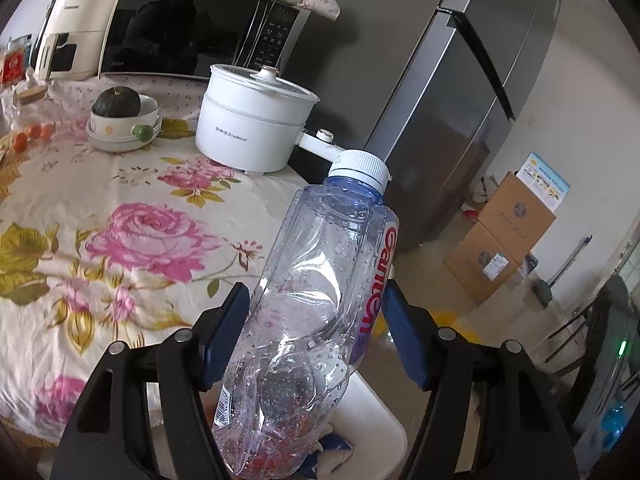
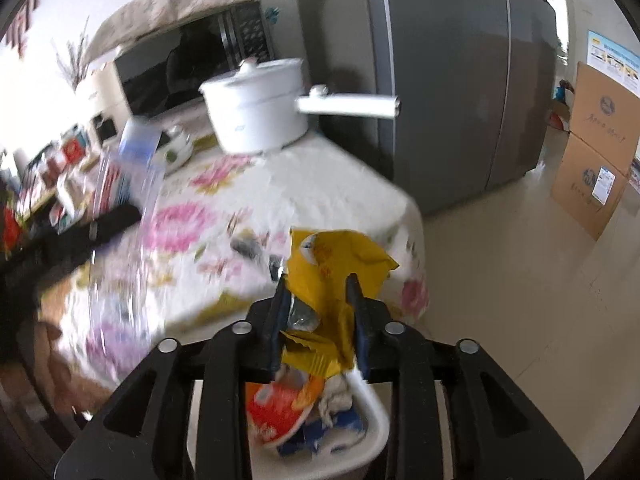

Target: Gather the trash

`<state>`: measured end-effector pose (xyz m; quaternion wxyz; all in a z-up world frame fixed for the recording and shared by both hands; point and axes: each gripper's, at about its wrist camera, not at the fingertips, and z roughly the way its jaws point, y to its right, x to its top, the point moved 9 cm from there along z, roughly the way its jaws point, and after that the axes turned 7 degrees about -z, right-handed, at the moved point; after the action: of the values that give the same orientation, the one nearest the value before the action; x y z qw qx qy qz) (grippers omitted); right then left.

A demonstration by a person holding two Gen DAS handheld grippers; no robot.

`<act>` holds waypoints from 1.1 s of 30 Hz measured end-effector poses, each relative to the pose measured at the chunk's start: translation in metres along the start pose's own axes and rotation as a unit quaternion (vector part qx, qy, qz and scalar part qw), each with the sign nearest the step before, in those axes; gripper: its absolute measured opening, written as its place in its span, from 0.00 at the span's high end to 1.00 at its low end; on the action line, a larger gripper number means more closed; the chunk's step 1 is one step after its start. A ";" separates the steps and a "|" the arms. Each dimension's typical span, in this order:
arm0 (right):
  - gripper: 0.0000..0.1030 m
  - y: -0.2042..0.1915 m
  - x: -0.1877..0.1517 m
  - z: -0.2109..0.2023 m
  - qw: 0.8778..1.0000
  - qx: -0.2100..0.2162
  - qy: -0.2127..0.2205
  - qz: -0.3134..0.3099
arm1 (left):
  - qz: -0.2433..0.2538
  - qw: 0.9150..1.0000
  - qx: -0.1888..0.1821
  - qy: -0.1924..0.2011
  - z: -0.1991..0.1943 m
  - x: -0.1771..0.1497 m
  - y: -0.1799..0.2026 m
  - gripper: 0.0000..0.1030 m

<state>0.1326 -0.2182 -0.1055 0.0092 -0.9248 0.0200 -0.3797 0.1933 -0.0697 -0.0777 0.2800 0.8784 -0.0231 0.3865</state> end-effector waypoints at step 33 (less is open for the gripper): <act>0.07 0.062 -0.017 -0.038 0.975 -0.206 0.074 0.029 | 0.045 0.995 -0.006 -0.090 0.013 -0.072 0.017 0.21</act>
<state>0.0925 -0.2792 -0.0923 -0.1722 -0.8750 0.1257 -0.4347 0.1472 -0.1027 -0.1263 0.2643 0.9060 -0.0900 0.3181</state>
